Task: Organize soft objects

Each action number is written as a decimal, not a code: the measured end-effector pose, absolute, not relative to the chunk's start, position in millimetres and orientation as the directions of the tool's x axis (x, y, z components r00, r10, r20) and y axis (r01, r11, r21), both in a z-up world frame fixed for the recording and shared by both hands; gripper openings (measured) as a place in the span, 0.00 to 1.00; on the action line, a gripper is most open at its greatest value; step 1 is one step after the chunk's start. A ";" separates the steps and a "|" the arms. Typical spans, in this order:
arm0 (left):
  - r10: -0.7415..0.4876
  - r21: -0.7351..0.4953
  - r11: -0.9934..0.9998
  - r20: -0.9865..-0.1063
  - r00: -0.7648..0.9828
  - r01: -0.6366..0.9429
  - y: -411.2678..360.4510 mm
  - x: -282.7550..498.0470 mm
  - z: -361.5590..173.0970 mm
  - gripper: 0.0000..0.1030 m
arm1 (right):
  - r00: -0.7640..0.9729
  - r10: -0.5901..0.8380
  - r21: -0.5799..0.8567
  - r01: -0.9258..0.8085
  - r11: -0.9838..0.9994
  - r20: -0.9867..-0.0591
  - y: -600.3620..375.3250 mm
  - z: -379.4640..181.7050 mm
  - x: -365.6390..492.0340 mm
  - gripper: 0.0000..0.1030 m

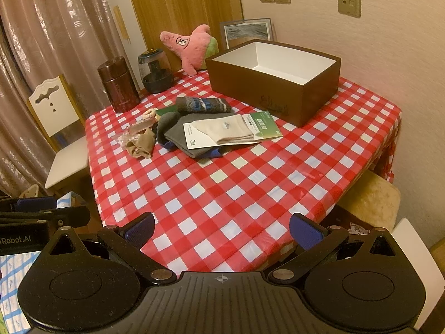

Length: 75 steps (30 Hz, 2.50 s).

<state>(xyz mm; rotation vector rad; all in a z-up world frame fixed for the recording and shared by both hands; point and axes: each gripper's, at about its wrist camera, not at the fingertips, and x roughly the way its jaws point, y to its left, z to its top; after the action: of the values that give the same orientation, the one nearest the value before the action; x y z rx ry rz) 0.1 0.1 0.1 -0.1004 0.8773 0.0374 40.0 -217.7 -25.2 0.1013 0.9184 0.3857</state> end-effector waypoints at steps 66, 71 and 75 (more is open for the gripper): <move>-0.010 -0.074 0.994 -0.770 0.638 -0.075 0.2 0.2 0.1 0.67 | 0.544 0.369 0.249 -0.284 0.926 -0.753 -219.9 -27.7 47.0 1.00; -0.010 -0.075 0.994 -0.771 0.637 -0.075 0.3 0.1 0.2 0.67 | 0.544 0.370 0.249 -0.284 0.926 -0.753 -221.1 -29.1 48.8 1.00; -0.009 -0.074 0.994 -0.771 0.637 -0.076 0.3 0.1 0.2 0.67 | 0.544 0.370 0.250 -0.285 0.926 -0.753 -222.4 -30.5 50.6 1.00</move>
<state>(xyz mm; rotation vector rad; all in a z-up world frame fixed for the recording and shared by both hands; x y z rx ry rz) 0.1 0.3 0.2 -0.1026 0.8795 0.0382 50.6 -222.4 -30.5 0.1017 0.9174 0.3895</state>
